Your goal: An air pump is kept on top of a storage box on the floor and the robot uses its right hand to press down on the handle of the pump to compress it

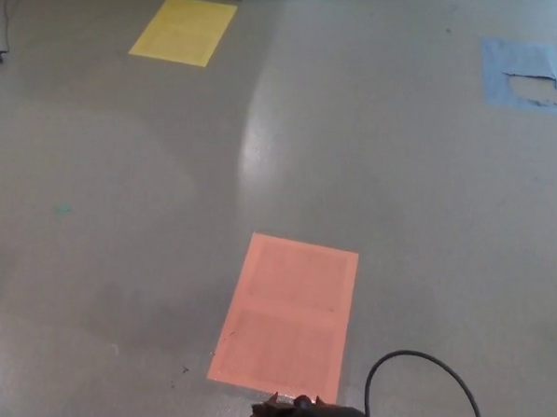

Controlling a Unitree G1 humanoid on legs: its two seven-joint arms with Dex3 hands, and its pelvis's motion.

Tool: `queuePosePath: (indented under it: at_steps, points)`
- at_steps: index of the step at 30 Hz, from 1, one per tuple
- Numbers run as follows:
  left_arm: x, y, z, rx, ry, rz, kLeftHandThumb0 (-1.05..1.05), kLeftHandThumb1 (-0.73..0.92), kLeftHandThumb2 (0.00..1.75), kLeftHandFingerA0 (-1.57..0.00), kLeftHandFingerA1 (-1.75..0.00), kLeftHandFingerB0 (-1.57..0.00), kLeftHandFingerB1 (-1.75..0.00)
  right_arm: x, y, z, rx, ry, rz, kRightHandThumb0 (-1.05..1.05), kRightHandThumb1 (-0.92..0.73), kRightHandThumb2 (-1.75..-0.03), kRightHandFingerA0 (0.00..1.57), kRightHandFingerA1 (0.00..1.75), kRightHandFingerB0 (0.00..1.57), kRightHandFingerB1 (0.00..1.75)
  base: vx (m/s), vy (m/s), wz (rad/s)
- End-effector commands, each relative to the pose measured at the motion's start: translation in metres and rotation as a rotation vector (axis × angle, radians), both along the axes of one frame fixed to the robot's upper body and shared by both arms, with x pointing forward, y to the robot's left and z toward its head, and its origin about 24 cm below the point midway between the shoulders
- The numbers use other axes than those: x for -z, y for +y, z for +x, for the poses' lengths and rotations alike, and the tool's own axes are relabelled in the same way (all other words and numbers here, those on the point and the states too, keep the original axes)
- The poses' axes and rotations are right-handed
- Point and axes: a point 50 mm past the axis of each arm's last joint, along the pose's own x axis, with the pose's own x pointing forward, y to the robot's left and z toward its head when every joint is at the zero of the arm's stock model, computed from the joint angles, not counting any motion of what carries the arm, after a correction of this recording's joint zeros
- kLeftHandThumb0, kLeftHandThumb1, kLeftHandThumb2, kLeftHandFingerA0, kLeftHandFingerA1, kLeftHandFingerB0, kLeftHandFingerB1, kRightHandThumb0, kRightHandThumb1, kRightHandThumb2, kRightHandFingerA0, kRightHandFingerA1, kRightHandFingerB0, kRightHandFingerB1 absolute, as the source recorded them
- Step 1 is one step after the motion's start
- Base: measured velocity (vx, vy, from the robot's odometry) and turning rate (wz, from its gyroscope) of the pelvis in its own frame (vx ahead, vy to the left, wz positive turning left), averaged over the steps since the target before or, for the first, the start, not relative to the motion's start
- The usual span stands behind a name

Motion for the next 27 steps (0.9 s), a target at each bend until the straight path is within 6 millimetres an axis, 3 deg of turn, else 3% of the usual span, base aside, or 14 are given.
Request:
queuePosePath:
  at_steps: [1, 2, 13, 14, 15, 16, 17, 18, 19, 20, 21, 22, 24, 27]
  points:
    - [-0.016, 0.008, 0.010, 0.008, -0.049, 0.031, -0.34, 0.57, 1.14, 0.00, -0.49, 0.00, -0.49, 0.027, -0.033, 0.004, 0.170, -0.052, -0.089, -0.94, -0.89, -1.23, 0.05, 0.13, 0.05, 0.12, 0.00, 0.000, 0.00]
    - [-0.016, 0.008, 0.009, 0.005, -0.047, 0.027, -0.76, 0.81, 1.09, -0.10, -0.44, -0.05, -0.36, 0.027, -0.033, 0.003, 0.171, -0.047, -0.092, -0.93, -0.89, -1.24, 0.02, 0.12, 0.02, 0.11, 0.00, 0.000, 0.00]
    - [-0.012, 0.007, 0.006, 0.016, -0.018, 0.033, -0.79, 0.81, 1.15, -0.15, -0.49, 0.00, -0.33, 0.036, -0.032, -0.005, 0.207, 0.000, -0.126, -0.94, -0.86, -1.20, 0.07, 0.14, 0.07, 0.13, 0.00, 0.000, 0.00]
    - [-0.012, 0.008, 0.006, 0.014, -0.012, 0.037, -0.78, 0.91, 0.76, -0.16, -0.34, -0.09, -0.25, 0.037, -0.033, -0.005, 0.212, 0.002, -0.124, -0.94, -0.86, -1.21, 0.07, 0.14, 0.06, 0.13, 0.00, 0.000, 0.00]
    - [-0.012, 0.008, 0.006, 0.011, -0.009, 0.041, -0.78, 0.91, 0.76, -0.16, -0.34, -0.09, -0.25, 0.037, -0.033, -0.005, 0.215, 0.003, -0.122, -0.94, -0.86, -1.21, 0.07, 0.14, 0.06, 0.13, 0.00, 0.000, 0.00]
    - [-0.012, 0.008, 0.006, 0.016, -0.005, 0.037, -0.81, 0.83, 1.15, -0.12, -0.47, 0.00, -0.32, 0.038, -0.036, -0.006, 0.219, 0.012, -0.127, -0.95, -0.88, -1.23, 0.04, 0.12, 0.04, 0.10, 0.00, 0.000, 0.00]
    - [-0.011, 0.008, 0.005, 0.020, -0.003, 0.040, -0.80, 0.92, 0.75, -0.18, -0.34, -0.10, -0.26, 0.039, -0.037, -0.007, 0.225, 0.015, -0.125, -0.96, -0.88, -1.23, 0.06, 0.12, 0.06, 0.11, 0.00, 0.000, 0.00]
    - [-0.011, 0.007, 0.005, 0.022, -0.003, 0.044, -0.80, 0.92, 0.75, -0.18, -0.34, -0.10, -0.26, 0.039, -0.038, -0.007, 0.229, 0.017, -0.122, -0.96, -0.88, -1.23, 0.06, 0.12, 0.06, 0.11, 0.00, 0.000, 0.00]
    - [-0.010, 0.007, 0.004, 0.027, -0.003, 0.046, -0.78, 0.81, 1.09, -0.11, -0.44, -0.06, -0.37, 0.039, -0.039, -0.007, 0.238, 0.023, -0.110, -0.96, -0.87, -1.22, 0.06, 0.14, 0.06, 0.11, 0.00, 0.000, 0.00]
    - [-0.009, 0.007, 0.003, 0.031, -0.004, 0.046, -0.78, 0.81, 1.09, -0.11, -0.44, -0.06, -0.37, 0.039, -0.039, -0.007, 0.245, 0.026, -0.099, -0.96, -0.87, -1.22, 0.06, 0.14, 0.06, 0.11, 0.00, 0.000, 0.00]
    - [-0.009, 0.007, 0.002, 0.032, -0.002, 0.045, -0.82, 0.92, 0.76, -0.18, -0.34, -0.09, -0.26, 0.038, -0.040, -0.006, 0.254, 0.028, -0.083, -0.94, -0.87, -1.22, 0.02, 0.13, 0.02, 0.10, 0.00, 0.000, 0.00]
    - [-0.009, 0.008, 0.002, 0.032, 0.004, 0.050, -0.81, 0.82, 1.11, -0.09, -0.43, -0.07, -0.34, 0.035, -0.040, -0.001, 0.268, 0.022, -0.061, -0.93, -0.87, -1.21, 0.07, 0.16, 0.07, 0.12, 0.00, 0.000, 0.00]
    - [-0.010, 0.010, 0.001, 0.028, 0.009, 0.052, -0.84, 0.83, 1.17, -0.15, -0.48, 0.00, -0.31, 0.027, -0.040, 0.009, 0.297, -0.006, -0.003, -0.89, -0.84, -1.19, 0.07, 0.22, 0.07, 0.15, 0.00, 0.000, 0.00]
    - [-0.017, 0.011, 0.008, 0.030, -0.019, 0.039, -0.74, 0.79, 1.16, -0.05, -0.44, -0.03, -0.33, 0.000, -0.039, 0.038, 0.340, -0.078, 0.132, -0.92, -0.88, -1.22, 0.00, 0.13, 0.00, 0.10, 0.00, 0.000, 0.00]
